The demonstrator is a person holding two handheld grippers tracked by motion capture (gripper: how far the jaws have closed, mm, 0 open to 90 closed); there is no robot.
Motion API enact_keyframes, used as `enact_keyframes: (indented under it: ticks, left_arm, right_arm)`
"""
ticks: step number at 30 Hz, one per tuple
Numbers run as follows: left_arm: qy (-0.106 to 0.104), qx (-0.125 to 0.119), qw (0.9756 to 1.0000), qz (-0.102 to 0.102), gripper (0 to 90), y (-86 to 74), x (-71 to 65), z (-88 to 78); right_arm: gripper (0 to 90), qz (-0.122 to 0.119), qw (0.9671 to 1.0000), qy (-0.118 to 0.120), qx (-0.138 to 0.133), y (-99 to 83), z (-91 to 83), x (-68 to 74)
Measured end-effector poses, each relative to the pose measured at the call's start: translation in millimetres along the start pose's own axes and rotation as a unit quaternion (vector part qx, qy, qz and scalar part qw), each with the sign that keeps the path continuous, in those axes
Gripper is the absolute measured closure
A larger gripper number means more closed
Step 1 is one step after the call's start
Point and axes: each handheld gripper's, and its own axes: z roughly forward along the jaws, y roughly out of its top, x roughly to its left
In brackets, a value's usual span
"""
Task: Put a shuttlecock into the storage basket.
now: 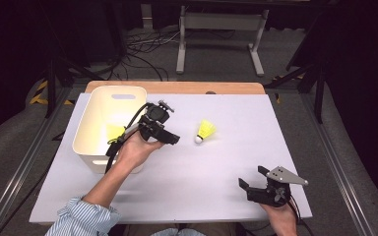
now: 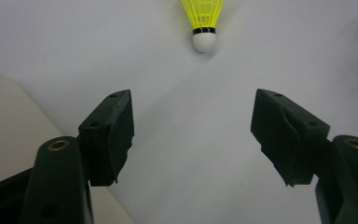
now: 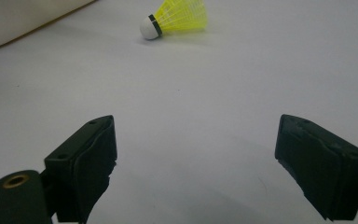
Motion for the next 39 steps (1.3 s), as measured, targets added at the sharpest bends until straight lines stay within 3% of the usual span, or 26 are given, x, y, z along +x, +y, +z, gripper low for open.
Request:
enact_keyframes:
  ticks: [14,30,39]
  left_arm:
    - [0.011,-0.004,0.9999,-0.002,30.5,-8.0,-7.0,4.0]
    - [0.024,0.003,0.9997,0.008,30.7,-14.4,-22.1,17.3]
    - [0.029,0.013,0.9994,0.012,30.5,-15.6,-29.1,29.2]
  right_arm:
    - [14.5,-0.011,0.9999,0.010,0.005,12.0,8.0,1.7]
    - [19.4,-0.006,0.9999,0.012,0.007,33.3,17.9,-1.3]
    - [24.2,0.016,0.9993,0.022,0.025,43.0,27.0,-6.1]
